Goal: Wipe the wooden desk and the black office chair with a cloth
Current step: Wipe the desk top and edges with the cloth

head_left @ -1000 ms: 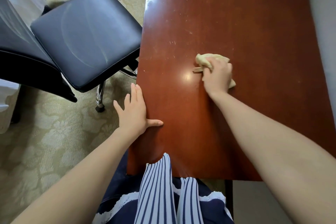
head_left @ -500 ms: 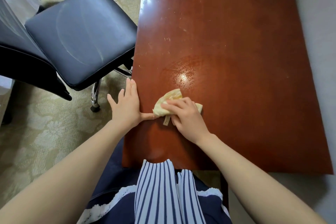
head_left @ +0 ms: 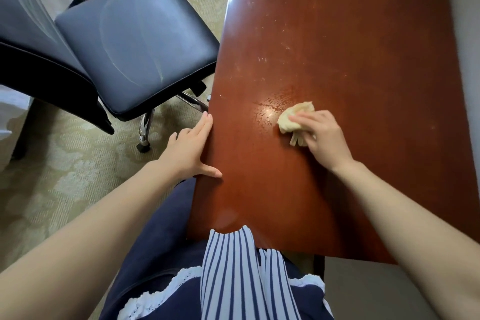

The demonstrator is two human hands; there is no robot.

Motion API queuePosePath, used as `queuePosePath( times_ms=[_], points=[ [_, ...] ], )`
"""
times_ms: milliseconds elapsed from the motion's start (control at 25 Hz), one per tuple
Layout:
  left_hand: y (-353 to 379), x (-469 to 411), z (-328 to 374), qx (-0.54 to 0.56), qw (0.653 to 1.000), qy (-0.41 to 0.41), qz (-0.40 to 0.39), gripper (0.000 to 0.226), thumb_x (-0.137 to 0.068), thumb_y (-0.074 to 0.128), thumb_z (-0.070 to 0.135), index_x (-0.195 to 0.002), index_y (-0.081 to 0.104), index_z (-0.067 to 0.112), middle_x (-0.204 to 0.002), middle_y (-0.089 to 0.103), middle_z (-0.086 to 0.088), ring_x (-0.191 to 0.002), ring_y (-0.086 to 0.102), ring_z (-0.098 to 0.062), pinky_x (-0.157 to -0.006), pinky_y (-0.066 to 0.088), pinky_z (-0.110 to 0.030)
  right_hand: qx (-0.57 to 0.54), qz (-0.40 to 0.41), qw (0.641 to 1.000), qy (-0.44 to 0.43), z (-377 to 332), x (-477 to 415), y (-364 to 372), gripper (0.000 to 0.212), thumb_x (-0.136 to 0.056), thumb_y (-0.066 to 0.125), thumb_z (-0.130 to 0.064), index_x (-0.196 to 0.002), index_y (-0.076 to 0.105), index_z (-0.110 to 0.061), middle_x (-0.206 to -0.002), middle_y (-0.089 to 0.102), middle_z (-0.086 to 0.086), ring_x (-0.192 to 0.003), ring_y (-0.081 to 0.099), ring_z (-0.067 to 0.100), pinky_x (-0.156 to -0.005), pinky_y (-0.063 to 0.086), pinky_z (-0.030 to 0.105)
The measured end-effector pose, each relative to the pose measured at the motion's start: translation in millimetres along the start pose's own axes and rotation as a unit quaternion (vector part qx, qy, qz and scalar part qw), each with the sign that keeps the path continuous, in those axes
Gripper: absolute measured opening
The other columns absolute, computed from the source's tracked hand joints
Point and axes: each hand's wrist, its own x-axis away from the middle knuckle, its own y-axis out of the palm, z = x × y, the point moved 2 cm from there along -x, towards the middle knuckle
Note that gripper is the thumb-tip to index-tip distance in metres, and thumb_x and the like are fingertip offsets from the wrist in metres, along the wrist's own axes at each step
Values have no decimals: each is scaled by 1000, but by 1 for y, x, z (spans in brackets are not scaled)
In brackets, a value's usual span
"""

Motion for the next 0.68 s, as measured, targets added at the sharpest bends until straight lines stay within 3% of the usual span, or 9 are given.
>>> queuePosePath(
  times_ms=[120, 320, 480, 680],
  points=[
    [-4, 0, -7, -15, 1000, 19, -6, 136, -56, 81, 58, -151, -9, 20, -159, -13, 5, -138, 26, -28, -111, 23, -52, -5, 35, 996, 78, -9, -53, 9, 36, -84, 59, 2, -117, 67, -11, -118, 65, 9, -110, 49, 32, -97, 30, 26],
    [-5, 2, -7, -28, 999, 23, -1, 135, -57, 81, 55, -151, -9, 19, -159, -14, 5, -136, 28, -26, -111, 24, -48, 4, 50, 988, 149, -40, -124, 34, 39, -86, 50, -2, -119, 65, -17, -124, 62, 5, -117, 47, 29, -101, 34, 33],
    [-6, 4, -7, -46, 999, 21, 0, 133, -60, 78, 57, -150, -11, 18, -159, -16, 4, -137, 26, -26, -112, 24, -49, -17, 13, 999, 43, -80, -141, 49, 39, -78, 50, 3, -109, 70, -10, -113, 67, 11, -110, 56, 31, -97, 38, 32],
    [-5, 5, -5, -66, 998, 10, 11, 132, -60, 78, 58, -151, -9, 18, -159, -12, 5, -139, 24, -25, -112, 23, -49, -61, -36, 996, -55, -115, -93, 72, 37, -81, 54, 7, -114, 67, -4, -122, 63, 13, -115, 52, 34, -104, 33, 34]
  ],
)
